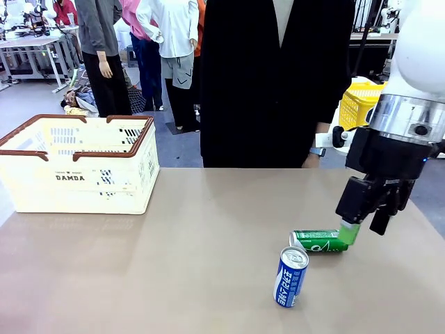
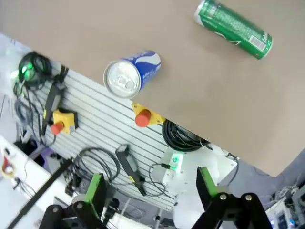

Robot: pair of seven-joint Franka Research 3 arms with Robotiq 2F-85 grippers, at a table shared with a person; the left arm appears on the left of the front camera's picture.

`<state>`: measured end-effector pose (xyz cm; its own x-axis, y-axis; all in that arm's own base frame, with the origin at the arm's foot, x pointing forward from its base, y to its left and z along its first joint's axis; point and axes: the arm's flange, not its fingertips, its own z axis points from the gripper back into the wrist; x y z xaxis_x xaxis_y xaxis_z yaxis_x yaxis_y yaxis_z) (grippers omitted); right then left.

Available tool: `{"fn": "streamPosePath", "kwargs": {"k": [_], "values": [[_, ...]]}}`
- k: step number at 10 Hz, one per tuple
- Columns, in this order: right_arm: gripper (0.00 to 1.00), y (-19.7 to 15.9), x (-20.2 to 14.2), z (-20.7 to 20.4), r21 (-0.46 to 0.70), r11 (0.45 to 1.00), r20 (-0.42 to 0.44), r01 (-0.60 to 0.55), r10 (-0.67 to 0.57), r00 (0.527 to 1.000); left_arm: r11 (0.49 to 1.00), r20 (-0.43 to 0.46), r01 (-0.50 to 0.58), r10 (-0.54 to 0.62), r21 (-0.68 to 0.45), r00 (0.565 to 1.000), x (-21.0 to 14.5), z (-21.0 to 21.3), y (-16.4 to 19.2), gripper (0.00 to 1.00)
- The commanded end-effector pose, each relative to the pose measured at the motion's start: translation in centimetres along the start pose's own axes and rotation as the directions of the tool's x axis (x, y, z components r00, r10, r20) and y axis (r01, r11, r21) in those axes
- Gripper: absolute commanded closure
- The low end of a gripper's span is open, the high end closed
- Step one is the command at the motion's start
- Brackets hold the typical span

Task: Place the drinks into the Shopping basket.
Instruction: Pick up one drink and place it into the Shopping basket.

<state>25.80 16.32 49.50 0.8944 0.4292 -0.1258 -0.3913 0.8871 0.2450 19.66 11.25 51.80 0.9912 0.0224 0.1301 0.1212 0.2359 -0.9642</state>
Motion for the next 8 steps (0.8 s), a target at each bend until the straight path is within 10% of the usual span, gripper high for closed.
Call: {"fn": "streamPosePath", "kwargs": {"k": [1, 8], "values": [[0.0, 3.7, 0.7, -3.4, -0.032, 0.989, 0.077, 0.142, -0.139, 0.987, 1.0, 0.0, 0.01, -0.01, -0.018, 1.0, -0.2, 0.0, -0.1, 0.0], [0.0, 7.0, 6.3, -11.6, -0.126, 0.948, 0.126, 0.292, -0.276, 0.953, 1.0, 0.0, 0.01, -0.01, -0.018, 1.0, -0.2, 0.0, -0.1, 0.0]]}}
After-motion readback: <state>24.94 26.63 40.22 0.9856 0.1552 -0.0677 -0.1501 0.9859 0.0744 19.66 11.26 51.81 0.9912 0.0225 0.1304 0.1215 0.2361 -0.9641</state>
